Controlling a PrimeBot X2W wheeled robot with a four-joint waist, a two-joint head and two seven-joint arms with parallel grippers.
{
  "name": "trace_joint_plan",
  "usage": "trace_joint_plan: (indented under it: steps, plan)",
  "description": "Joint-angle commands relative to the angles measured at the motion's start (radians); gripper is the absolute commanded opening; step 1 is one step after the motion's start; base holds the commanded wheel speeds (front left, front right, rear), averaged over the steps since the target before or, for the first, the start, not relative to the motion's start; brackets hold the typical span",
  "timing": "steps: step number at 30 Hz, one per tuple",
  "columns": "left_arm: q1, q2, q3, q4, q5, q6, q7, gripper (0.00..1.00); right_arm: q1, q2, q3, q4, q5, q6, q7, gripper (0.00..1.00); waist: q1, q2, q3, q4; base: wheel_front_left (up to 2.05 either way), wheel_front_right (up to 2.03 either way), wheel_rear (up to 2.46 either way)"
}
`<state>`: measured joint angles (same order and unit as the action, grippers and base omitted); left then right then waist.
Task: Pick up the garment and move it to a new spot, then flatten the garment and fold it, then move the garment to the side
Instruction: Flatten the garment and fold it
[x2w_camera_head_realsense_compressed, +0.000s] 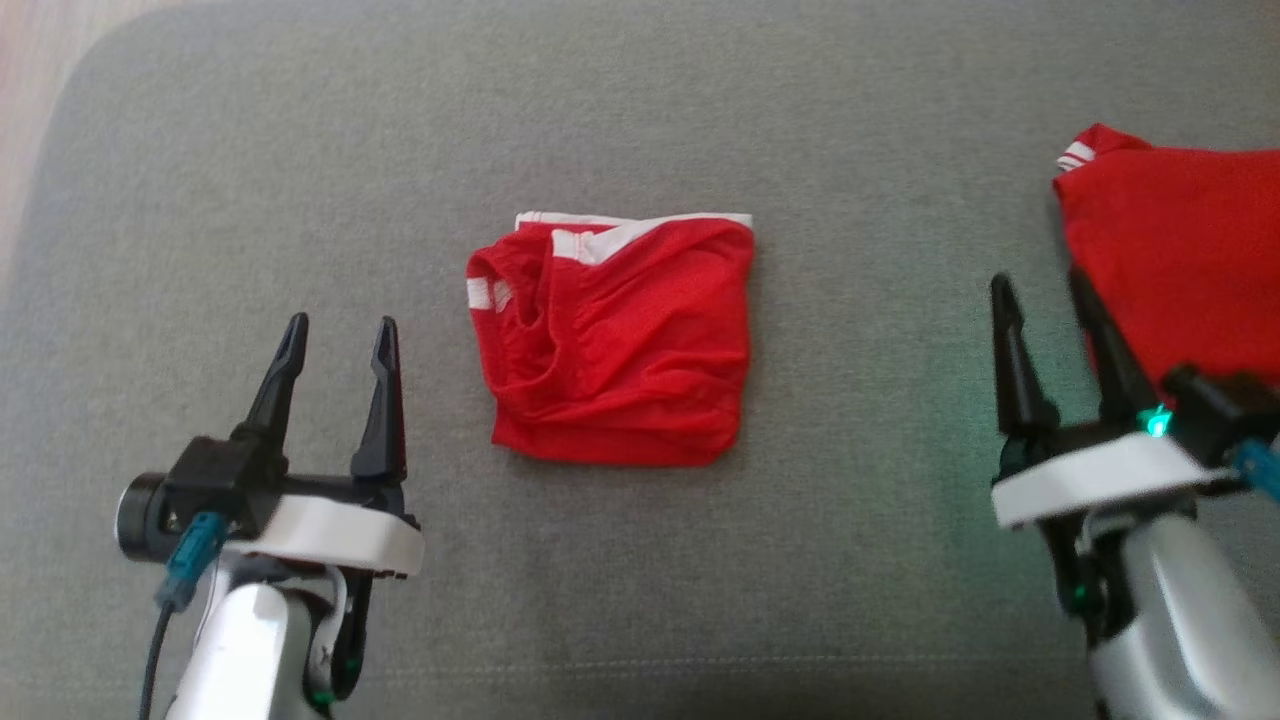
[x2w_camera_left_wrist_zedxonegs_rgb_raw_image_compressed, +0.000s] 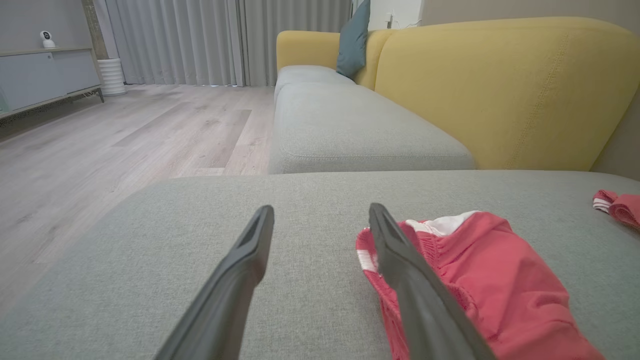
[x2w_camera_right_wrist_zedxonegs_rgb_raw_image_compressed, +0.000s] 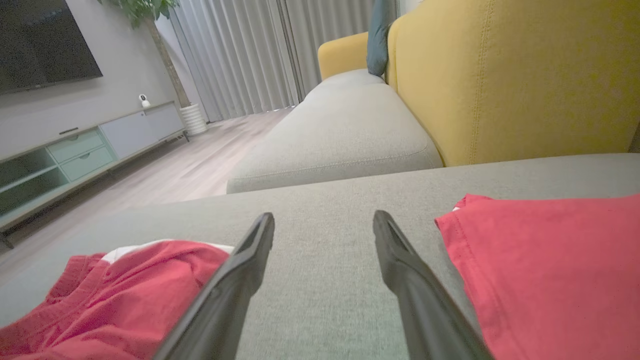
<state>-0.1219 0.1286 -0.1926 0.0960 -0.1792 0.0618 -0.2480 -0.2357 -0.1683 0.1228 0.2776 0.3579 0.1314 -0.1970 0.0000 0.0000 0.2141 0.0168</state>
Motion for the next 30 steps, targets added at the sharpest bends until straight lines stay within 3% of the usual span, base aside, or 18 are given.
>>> trace_joint_plan:
  steps: [1, 13, 30]
  plan:
    - [-0.012, 0.025, 0.039, -0.038, -0.002, 0.006, -0.002, 1.00, 0.022, 0.023, 0.006, -0.069, -0.035, -0.001, 0.019, 1.00, 0.0000, 0.0000, -0.013, -0.013, 0.00, 0.00, 0.00]
    - [0.066, 0.053, 0.061, -0.048, -0.024, 0.022, 0.021, 1.00, 0.224, 0.093, -0.055, -0.307, -0.146, -0.001, 0.141, 1.00, 0.0000, 0.0000, -0.105, -0.052, 0.00, 0.00, 0.00]
    - [0.177, 0.056, 0.050, -0.081, -0.035, 0.053, 0.053, 1.00, 0.329, 0.104, -0.065, -0.380, -0.164, -0.001, 0.217, 1.00, 0.0000, 0.0000, -0.207, -0.053, 0.00, 0.00, 0.00]
